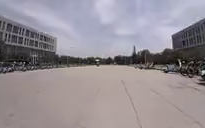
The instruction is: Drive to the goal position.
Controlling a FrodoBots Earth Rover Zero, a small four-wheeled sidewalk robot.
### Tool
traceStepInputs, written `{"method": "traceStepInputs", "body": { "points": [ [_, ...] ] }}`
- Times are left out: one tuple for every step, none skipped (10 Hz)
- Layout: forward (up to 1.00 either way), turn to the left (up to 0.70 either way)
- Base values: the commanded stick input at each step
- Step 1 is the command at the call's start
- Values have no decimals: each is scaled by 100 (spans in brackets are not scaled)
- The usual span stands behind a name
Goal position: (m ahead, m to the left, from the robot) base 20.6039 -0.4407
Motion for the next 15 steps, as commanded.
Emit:
{"method": "traceStepInputs", "body": {
  "points": [
    [100, 0],
    [100, 0],
    [100, 0],
    [100, 0],
    [100, 0],
    [100, 0],
    [100, 0],
    [100, 0],
    [100, 0],
    [100, 0],
    [100, 0],
    [100, 0],
    [100, 0],
    [100, 0],
    [100, 0]
  ]
}}
